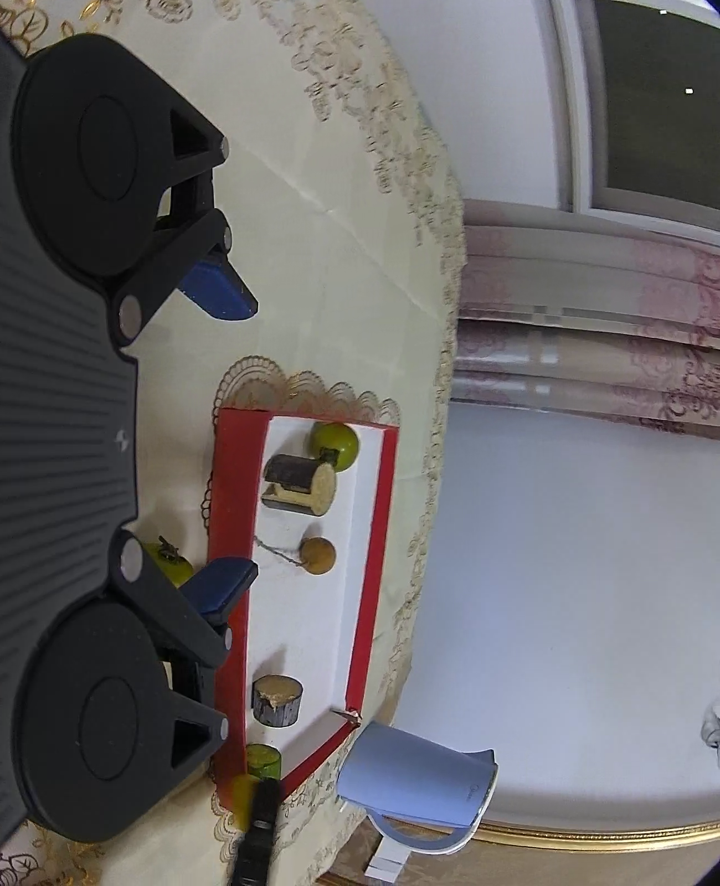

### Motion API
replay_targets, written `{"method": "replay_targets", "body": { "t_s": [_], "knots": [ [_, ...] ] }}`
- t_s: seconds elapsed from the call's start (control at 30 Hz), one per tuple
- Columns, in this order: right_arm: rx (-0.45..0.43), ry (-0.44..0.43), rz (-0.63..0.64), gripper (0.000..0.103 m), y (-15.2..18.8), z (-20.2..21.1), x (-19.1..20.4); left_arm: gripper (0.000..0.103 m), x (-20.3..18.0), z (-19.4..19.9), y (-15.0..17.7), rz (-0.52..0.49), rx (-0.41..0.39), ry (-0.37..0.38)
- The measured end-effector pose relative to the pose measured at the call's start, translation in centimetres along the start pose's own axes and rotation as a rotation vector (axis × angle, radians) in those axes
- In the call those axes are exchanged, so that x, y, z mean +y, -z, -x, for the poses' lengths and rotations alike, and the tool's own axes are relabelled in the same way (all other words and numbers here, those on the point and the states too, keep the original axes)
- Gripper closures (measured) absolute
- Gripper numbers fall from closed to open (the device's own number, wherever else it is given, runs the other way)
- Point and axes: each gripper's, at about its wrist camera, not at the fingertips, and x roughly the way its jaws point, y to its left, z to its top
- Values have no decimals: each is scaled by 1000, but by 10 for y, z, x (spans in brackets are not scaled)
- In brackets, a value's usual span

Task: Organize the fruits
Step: 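Carry the yellow chunk into the red tray and open the right tool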

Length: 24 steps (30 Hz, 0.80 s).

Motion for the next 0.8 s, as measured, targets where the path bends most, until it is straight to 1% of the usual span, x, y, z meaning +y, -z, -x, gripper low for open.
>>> {"method": "replay_targets", "body": {
  "t_s": [0.13, 0.23, 0.33, 0.47, 0.63, 0.8],
  "knots": [
    [-59, 41, 53, 56, -26, 0, 5, 10, 8, -4, 0, 45, 26, 18],
    [-61, 52, 62, 56, -44, -14, 7, 10, 10, -6, 1, 58, 34, 24],
    [-30, 47, 130, 56, -55, -37, 21, 10, 9, -6, 0, 55, 33, 29],
    [14, 52, 232, 56, -54, -73, 46, 10, 11, -7, 0, 65, 38, 33],
    [67, 78, 287, 56, -54, -109, 62, 10, 11, -8, 0, 69, 42, 38],
    [117, 84, 297, 56, -49, -126, 65, 10, 11, -9, 0, 71, 50, 42]
  ]
}}
